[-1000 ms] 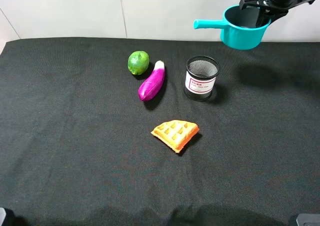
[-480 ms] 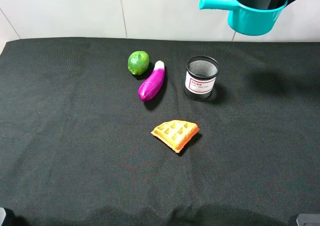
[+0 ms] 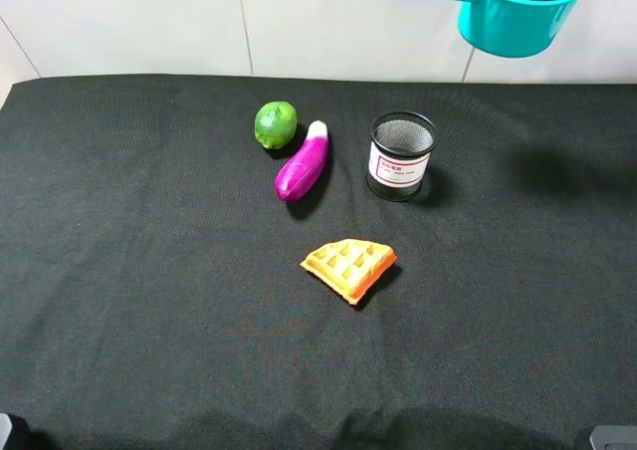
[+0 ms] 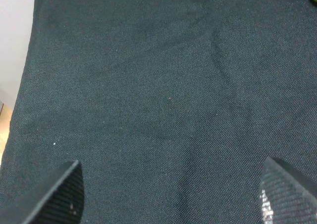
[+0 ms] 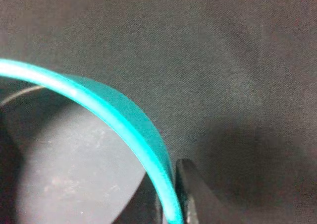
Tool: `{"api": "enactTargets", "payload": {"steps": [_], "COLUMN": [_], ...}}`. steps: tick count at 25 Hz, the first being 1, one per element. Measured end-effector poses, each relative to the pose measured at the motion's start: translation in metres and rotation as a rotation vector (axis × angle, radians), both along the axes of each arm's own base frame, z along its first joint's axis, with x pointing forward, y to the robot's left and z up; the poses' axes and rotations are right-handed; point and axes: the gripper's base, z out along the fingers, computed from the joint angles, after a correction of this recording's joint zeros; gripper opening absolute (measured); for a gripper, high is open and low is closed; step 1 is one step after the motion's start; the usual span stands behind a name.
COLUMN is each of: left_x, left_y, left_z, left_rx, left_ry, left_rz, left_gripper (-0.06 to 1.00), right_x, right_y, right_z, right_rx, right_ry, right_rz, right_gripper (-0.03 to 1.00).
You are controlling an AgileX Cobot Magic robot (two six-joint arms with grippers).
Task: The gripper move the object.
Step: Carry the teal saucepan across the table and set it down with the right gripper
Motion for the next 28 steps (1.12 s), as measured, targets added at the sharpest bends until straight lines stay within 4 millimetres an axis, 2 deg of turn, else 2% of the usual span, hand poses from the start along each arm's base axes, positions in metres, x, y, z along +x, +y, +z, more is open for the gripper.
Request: {"api": "enactTargets", "payload": {"steps": [12,22,28], "left_x": [0.0,0.0,0.0], "left_y": [0.0,0.0,0.0], "left_z": [0.0,0.0,0.0], "left_rx": [0.0,0.0,0.0], "left_ry": [0.0,0.0,0.0], "left_rz": [0.0,0.0,0.0], "left_gripper": [0.76,0.76,0.76], "right_x": [-0.005,-0.014,-0.027], "right_y": [0.006,0.064,0.101], "right_z": [-0.001,-0.001,-0.001], "right_rx": [0.011,-0.005,-0.002], "right_ry": [0.043,-0.001,-0.004], "right_rz": [0.035,0.189,0.28], "right_gripper": [0.0,0.0,0.0]}}
